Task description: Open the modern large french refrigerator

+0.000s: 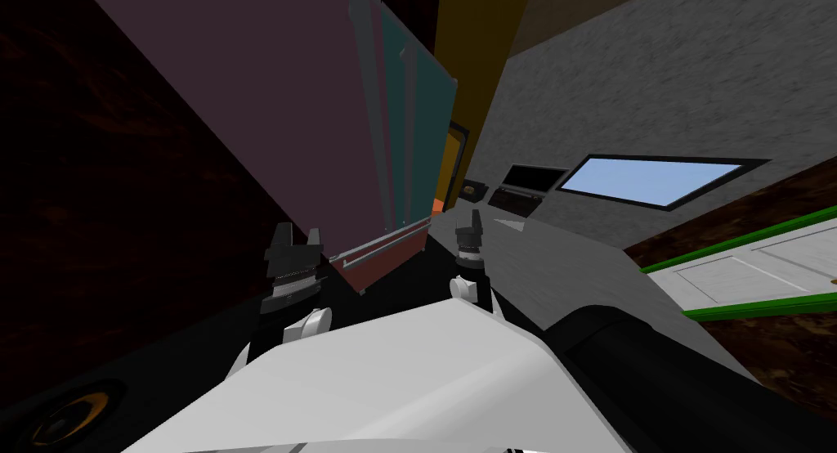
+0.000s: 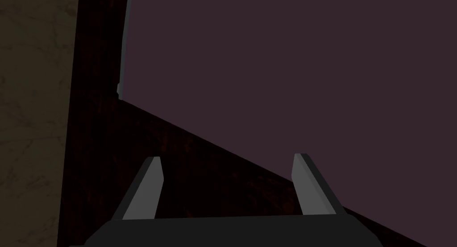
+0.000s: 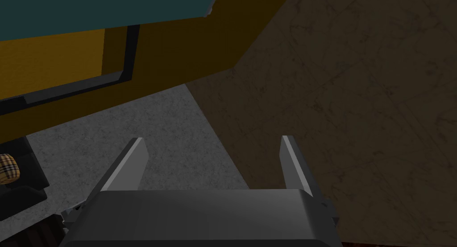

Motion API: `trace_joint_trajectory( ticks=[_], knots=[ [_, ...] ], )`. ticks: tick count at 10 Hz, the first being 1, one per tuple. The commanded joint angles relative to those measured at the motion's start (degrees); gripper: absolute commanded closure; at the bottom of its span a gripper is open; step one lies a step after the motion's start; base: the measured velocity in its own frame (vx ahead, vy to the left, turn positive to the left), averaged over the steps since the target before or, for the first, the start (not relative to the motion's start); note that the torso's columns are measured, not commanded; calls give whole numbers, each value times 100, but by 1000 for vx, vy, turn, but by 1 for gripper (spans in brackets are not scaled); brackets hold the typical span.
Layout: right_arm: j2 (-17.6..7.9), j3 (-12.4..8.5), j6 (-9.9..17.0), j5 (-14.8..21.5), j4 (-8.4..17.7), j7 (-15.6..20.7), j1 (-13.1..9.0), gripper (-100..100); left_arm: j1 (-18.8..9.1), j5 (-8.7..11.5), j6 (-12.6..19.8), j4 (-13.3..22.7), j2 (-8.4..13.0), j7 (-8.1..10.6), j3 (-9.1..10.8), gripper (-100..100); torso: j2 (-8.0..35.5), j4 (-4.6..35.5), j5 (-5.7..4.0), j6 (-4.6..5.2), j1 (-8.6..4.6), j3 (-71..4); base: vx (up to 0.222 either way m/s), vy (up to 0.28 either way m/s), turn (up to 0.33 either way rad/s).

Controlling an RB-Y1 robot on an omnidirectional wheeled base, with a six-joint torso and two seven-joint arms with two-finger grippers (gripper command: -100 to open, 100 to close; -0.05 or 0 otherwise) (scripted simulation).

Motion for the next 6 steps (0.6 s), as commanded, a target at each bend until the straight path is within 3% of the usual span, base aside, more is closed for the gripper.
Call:
trace_joint_trajectory(
  ticks=[1,6],
  knots=[
    [0,0,0,0,0,0,0,0,0,0,0,0,0,0,0,0,232,235,0,0,0,-467,0,0,0],
    [0,0,0,0,-1,0,0,0,0,0,0,-1,0,0,0,0,2269,2268,0,0,0,-4536,0,0,0]
  ],
)
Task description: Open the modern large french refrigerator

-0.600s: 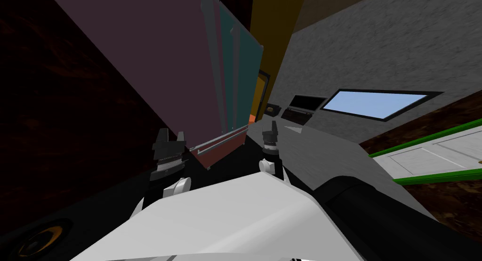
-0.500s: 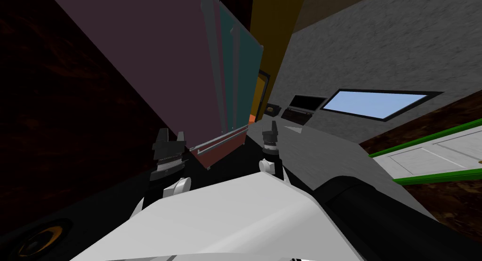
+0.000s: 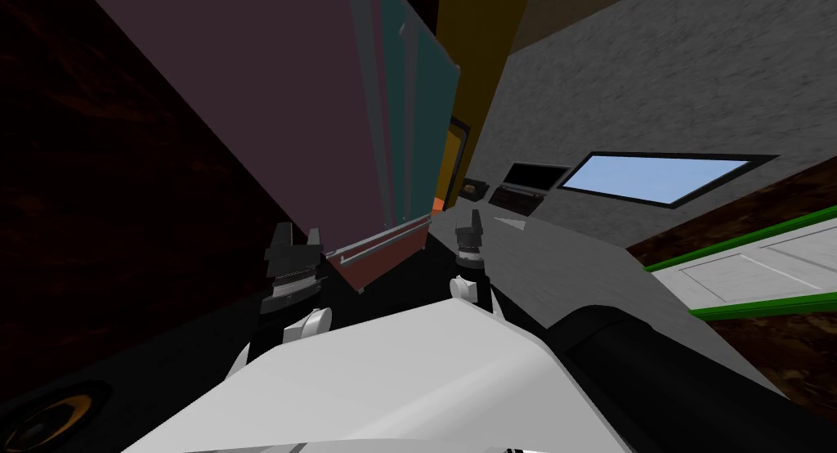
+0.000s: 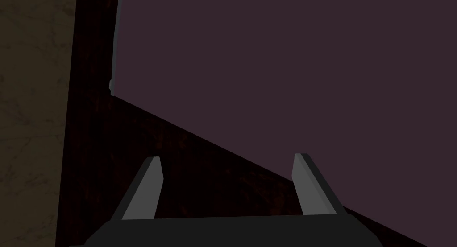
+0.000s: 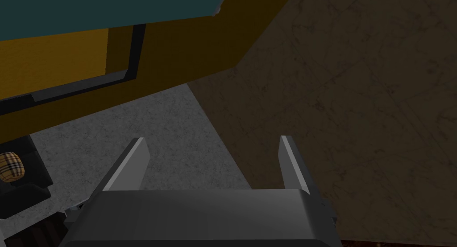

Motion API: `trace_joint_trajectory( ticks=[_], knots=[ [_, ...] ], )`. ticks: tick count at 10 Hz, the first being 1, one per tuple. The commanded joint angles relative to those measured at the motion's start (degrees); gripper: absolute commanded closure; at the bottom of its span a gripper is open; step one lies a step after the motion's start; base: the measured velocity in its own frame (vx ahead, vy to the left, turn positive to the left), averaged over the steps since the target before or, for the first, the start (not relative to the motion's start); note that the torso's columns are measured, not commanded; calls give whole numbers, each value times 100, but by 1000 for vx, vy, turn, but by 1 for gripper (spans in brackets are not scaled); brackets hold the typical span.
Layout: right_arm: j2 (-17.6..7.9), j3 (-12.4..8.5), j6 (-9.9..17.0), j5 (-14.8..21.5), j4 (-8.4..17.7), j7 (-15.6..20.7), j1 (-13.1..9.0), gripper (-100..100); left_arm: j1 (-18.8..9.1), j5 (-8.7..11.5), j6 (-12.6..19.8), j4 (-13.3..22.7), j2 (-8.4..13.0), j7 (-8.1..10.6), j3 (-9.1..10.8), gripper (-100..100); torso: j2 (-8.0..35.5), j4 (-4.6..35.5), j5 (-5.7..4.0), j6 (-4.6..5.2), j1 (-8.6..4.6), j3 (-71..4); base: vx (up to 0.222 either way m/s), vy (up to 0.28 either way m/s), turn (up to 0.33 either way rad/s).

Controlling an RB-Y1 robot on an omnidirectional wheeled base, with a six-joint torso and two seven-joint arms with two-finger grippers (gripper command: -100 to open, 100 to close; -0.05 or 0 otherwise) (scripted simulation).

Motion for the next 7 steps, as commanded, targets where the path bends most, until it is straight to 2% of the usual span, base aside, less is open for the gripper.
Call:
trace_joint_trajectory(
  ticks=[1,3,4,6,7],
  knots=[
    [0,0,0,0,0,0,0,0,0,0,0,0,0,0,0,0,424,423,0,0,0,-845,0,0,0],
    [0,0,0,0,0,0,0,0,0,0,0,0,0,0,0,0,1270,1269,0,0,0,-2537,0,0,0],
    [0,0,0,0,0,0,0,0,-19,5,-33,68,286,0,0,-100,1693,1692,0,0,0,-3383,23,-16,12],
    [0,0,0,0,2,0,1,0,-63,16,-105,220,626,1,1,-100,1929,1934,-1,0,-4,-3895,51,-34,19],
    [1,0,0,0,2,0,1,0,-63,16,-105,220,681,1,1,-100,1941,1949,-1,0,-6,-3923,43,-40,9]
  ],
)
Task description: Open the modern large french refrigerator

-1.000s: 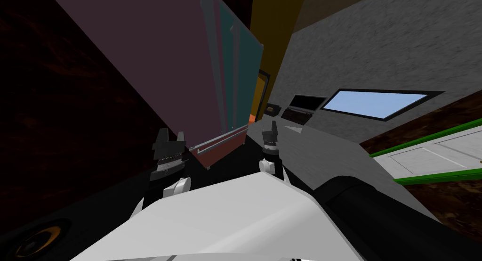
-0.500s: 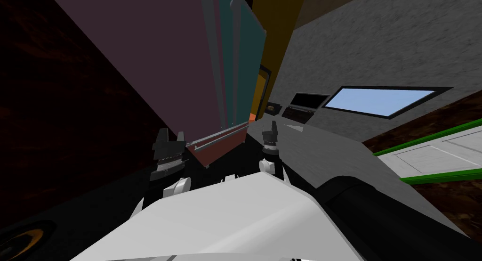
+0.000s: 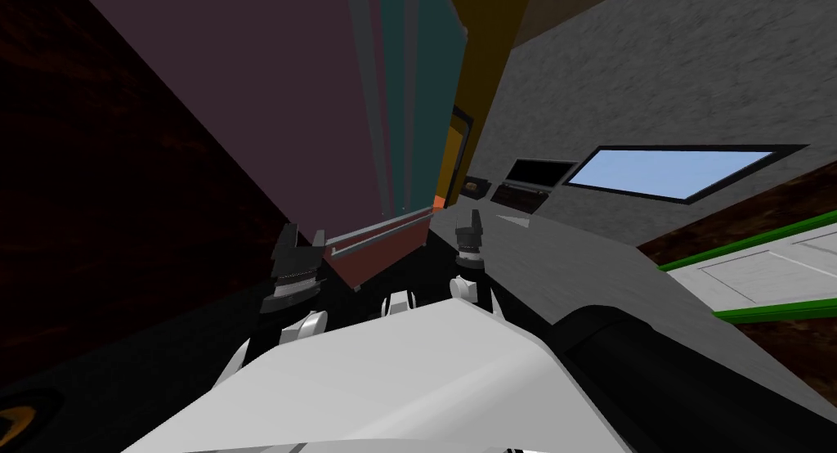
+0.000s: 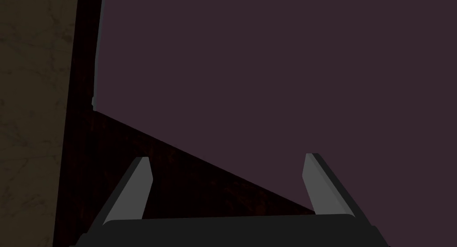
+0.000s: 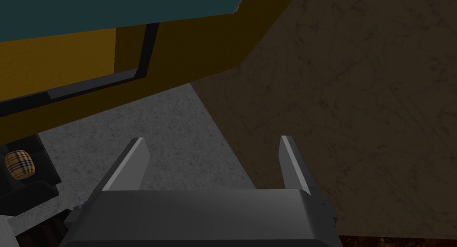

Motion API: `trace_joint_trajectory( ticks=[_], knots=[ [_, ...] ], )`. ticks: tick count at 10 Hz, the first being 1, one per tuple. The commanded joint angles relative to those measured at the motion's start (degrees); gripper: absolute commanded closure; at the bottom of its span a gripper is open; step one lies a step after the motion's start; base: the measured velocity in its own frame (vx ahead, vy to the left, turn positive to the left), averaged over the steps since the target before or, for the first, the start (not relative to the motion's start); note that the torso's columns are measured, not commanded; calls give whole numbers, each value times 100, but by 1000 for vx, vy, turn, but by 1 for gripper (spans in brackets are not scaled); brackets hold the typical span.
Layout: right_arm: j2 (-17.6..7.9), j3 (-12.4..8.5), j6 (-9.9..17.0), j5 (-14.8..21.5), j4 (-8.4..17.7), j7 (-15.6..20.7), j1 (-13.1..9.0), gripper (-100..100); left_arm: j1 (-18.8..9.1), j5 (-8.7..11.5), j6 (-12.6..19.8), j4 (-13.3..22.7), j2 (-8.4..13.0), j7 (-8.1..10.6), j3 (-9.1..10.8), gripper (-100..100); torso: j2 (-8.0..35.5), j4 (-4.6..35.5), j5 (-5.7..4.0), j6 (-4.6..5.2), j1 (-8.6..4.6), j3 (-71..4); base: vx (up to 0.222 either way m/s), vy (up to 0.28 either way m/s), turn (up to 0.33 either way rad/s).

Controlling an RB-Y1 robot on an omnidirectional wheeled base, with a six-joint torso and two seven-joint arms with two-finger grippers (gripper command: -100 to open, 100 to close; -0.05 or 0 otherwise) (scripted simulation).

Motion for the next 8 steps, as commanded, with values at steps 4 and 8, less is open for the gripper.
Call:
trace_joint_trajectory(
  ticks=[4,8],
  knots=[
    [0,0,0,0,0,0,0,0,-135,32,-258,517,634,-5,-16,-100,7,8,-1,0,-2,-4,72,-65,29],
    [1,0,0,0,0,0,0,0,-313,78,-549,1140,787,-3,-13,-100,24,12,1,0,6,5,100,-101,42]
  ],
)
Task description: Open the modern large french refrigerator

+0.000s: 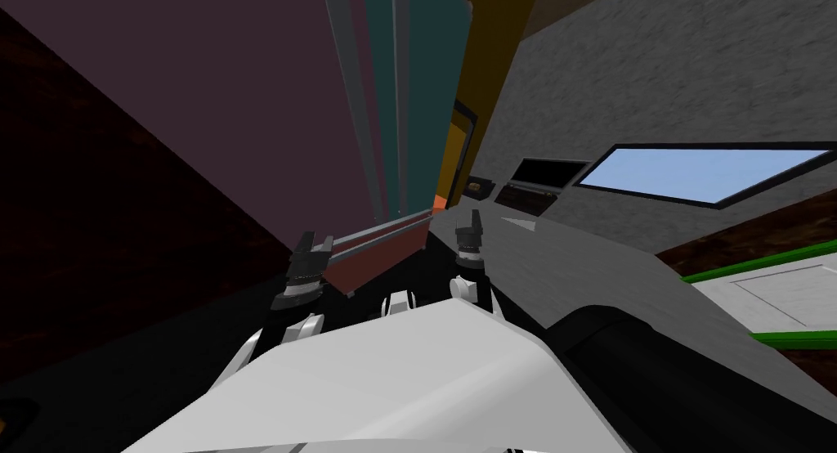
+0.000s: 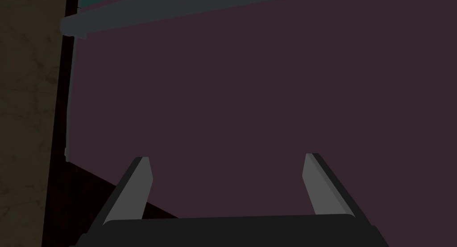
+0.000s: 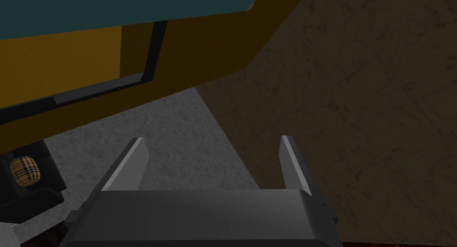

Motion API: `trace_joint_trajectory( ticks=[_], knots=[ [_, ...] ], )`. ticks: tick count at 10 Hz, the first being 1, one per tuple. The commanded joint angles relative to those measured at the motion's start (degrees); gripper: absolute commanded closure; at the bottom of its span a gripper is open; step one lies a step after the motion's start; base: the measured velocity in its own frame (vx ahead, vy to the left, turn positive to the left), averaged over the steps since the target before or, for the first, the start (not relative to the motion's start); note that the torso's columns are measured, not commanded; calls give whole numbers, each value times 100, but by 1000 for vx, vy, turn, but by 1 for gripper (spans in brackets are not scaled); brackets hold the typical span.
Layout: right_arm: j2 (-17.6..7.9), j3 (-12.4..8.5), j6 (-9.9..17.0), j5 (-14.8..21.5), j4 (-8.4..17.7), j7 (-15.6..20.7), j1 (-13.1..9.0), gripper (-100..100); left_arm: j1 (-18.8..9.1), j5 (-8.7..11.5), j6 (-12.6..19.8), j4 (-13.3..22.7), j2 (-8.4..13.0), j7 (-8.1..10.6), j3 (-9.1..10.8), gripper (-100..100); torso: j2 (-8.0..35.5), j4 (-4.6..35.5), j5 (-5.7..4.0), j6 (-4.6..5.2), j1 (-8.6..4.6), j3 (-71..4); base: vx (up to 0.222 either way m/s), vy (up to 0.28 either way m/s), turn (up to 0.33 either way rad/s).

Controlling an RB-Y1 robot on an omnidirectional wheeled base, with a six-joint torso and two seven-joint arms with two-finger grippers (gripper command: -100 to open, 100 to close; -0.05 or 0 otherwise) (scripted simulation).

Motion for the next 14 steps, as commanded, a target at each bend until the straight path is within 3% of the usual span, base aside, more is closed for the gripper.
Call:
trace_joint_trajectory(
  ticks=[1,14],
  knots=[
    [0,0,0,0,0,0,0,0,-100,22,-217,423,47,-11,-18,-100,-3,0,1,0,5,-1,119,-89,40],
    [-1,-1,0,0,0,0,0,0,-663,170,-1155,2382,78,-2,-8,-100,10,3,5,0,15,7,107,-104,39]
  ],
)
